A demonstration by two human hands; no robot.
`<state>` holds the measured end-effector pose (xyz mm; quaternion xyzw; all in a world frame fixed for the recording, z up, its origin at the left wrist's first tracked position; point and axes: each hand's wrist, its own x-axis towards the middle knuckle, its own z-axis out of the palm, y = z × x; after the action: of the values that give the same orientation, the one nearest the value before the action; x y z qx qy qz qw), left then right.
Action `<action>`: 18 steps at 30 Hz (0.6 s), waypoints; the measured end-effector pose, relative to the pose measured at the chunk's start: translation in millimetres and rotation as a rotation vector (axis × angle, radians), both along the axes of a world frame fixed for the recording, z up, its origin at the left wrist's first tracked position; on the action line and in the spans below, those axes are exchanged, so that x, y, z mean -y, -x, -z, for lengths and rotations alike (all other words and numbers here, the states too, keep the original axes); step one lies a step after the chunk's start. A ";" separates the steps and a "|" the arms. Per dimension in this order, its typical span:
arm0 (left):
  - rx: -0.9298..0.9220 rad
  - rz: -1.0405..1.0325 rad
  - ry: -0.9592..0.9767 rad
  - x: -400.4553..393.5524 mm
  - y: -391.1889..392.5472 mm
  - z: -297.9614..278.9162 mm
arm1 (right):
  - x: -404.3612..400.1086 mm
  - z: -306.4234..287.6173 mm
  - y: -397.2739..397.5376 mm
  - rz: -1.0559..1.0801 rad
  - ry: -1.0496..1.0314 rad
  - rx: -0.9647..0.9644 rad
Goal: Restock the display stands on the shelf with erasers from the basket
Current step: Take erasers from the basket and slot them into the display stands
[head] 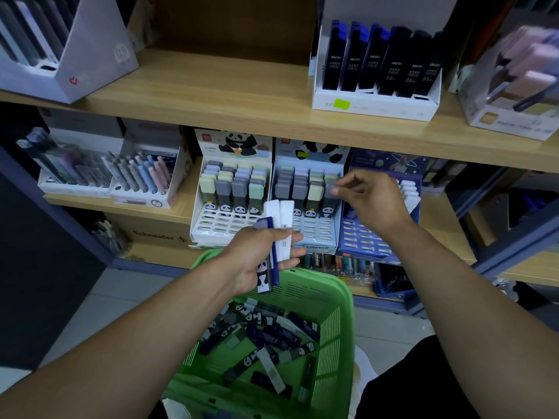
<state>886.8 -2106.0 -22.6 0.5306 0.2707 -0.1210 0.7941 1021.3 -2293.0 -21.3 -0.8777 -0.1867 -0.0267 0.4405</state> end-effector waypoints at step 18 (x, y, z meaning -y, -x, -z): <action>0.009 -0.017 0.002 -0.2 4.7 -9.8 | -21.1 -12.6 25.3 -0.132 -0.074 -0.182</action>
<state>882.1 -2105.8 -12.8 0.5280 0.2717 -0.1123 0.7968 996.0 -2271.9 -8.7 -0.8453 -0.2023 0.0756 0.4886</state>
